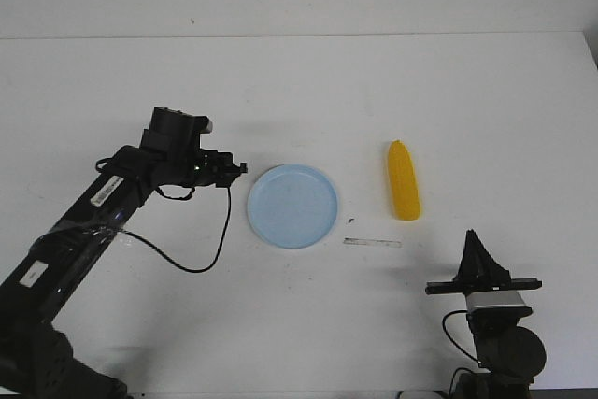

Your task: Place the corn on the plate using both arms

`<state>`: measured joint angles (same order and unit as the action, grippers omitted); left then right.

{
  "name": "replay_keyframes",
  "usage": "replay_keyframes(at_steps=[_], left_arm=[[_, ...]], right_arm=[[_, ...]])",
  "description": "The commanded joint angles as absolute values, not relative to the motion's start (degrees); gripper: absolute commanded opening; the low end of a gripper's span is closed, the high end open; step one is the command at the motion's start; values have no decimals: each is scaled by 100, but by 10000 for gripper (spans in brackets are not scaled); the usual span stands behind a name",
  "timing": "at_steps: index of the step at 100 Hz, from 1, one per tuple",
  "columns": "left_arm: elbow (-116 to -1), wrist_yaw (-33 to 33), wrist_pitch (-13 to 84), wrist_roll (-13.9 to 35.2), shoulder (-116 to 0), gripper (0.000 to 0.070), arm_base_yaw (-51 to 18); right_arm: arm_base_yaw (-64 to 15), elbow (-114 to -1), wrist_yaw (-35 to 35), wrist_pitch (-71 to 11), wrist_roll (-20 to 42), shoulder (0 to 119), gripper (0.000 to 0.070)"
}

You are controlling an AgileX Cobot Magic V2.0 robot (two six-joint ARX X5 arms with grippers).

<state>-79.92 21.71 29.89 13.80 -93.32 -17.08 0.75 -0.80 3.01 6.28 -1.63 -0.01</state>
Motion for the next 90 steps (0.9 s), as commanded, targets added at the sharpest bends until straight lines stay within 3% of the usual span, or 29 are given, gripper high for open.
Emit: replay_keyframes(at_steps=[1, 30, 47, 63, 90], left_arm=[[-7859, 2137, 2685, 1205, -9153, 1, -1621], [-6112, 2086, 386, 1203, -7435, 1, -1144], [-5013, 1243, -902, 1120, -6274, 1, -963], [-4388, 434, -1028, 655, -5229, 1, -709], [-3586, 405, -1033, 67, -3566, 1, -152]], right_arm=[[67, -73, 298, 687, -113, 5, 15], [67, -73, 298, 685, -113, 5, 15], [67, -73, 298, 685, -113, 5, 15], [67, -73, 298, 685, -113, 5, 15], [67, -73, 298, 685, -113, 5, 15]])
